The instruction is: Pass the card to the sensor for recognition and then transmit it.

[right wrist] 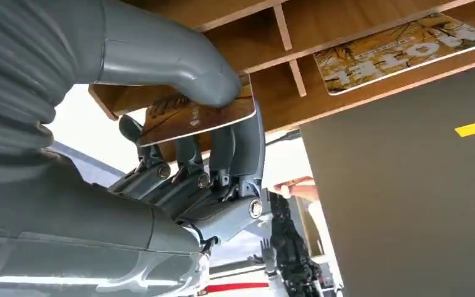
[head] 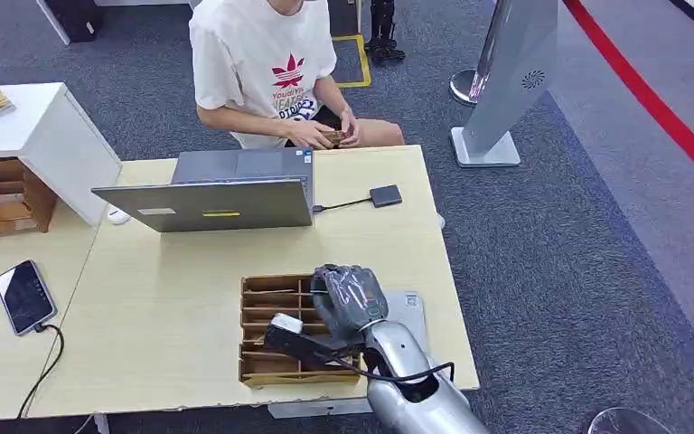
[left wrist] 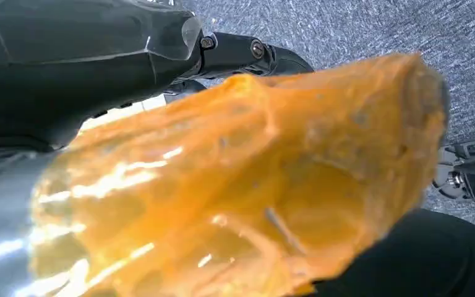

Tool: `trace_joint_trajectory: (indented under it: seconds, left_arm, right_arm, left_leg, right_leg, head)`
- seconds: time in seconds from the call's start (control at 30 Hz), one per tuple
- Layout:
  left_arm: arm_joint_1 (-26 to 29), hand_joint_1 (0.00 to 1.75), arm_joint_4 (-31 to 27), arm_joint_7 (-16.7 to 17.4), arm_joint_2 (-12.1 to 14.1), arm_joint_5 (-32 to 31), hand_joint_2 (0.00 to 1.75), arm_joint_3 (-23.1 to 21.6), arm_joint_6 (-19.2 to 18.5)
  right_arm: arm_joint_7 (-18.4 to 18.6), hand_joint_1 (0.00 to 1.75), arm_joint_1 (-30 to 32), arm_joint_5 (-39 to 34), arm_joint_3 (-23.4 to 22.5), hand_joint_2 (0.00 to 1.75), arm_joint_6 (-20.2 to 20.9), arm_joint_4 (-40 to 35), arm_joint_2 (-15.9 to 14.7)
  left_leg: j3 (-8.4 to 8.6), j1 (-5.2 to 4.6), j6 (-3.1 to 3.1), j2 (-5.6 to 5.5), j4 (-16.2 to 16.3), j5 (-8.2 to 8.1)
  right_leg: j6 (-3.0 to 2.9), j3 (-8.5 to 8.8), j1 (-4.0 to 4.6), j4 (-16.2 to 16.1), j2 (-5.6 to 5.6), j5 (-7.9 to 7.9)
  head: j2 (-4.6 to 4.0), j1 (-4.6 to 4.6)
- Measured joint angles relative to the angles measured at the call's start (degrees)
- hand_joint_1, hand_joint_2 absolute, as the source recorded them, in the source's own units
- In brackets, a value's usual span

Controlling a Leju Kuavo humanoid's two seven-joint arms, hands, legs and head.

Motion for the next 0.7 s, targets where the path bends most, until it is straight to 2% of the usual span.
trace_joint_trajectory:
  seconds: [0.13, 0.23, 0.4, 0.57, 0.7]
  left_arm:
    - [0.00, 0.00, 0.00, 0.00, 0.00, 0.00, 0.00, 0.00, 0.02]
    - [0.00, 0.00, 0.00, 0.00, 0.00, 0.00, 0.00, 0.00, 0.02]
    - [0.02, 0.00, 0.00, -0.02, -0.02, 0.24, 0.00, 0.00, 0.09]
    - [0.14, 0.00, 0.00, -0.50, -0.07, 1.51, 0.00, 0.31, 0.17]
    - [0.34, 0.00, -0.04, -1.25, -0.22, 2.67, 0.00, 1.38, 0.31]
  right_arm:
    - [-0.17, 1.55, -0.11, 0.22, -0.17, 1.75, -0.37, 0.04, 0.09]
    - [-0.24, 1.71, -0.11, 0.35, -0.24, 1.75, -0.74, 0.04, 0.09]
    - [-1.79, 1.75, 0.57, -1.02, -0.68, 1.75, -1.83, -2.11, 0.09]
    - [-5.40, 1.75, 2.89, -7.20, -1.75, 1.75, -2.36, -13.50, -0.50]
    - [-11.31, 1.75, 5.91, -16.82, -3.46, 1.75, -4.77, -26.90, -2.45]
  left_leg:
    - [0.00, 0.00, 0.00, 0.00, 0.00, 0.00]
    - [0.00, 0.00, 0.00, 0.00, 0.00, 0.00]
    - [0.00, 0.00, 0.00, 0.00, 0.00, 0.00]
    - [-0.01, 0.00, 0.00, 0.00, 0.00, 0.00]
    - [-0.03, -0.01, 0.01, -0.01, 0.01, -0.01]
  right_leg:
    - [0.00, 0.00, 0.00, 0.00, 0.00, 0.00]
    - [0.00, 0.00, 0.00, 0.00, 0.00, 0.00]
    - [0.00, 0.00, 0.00, 0.00, 0.00, 0.00]
    - [0.00, -0.03, 0.00, 0.00, 0.00, 0.00]
    - [0.00, -0.03, -0.01, -0.01, -0.03, -0.01]
  head:
    - [0.00, 0.00]
    - [0.00, 0.00]
    - [0.00, 0.00]
    - [0.00, 0.00]
    - [0.00, 0.00]
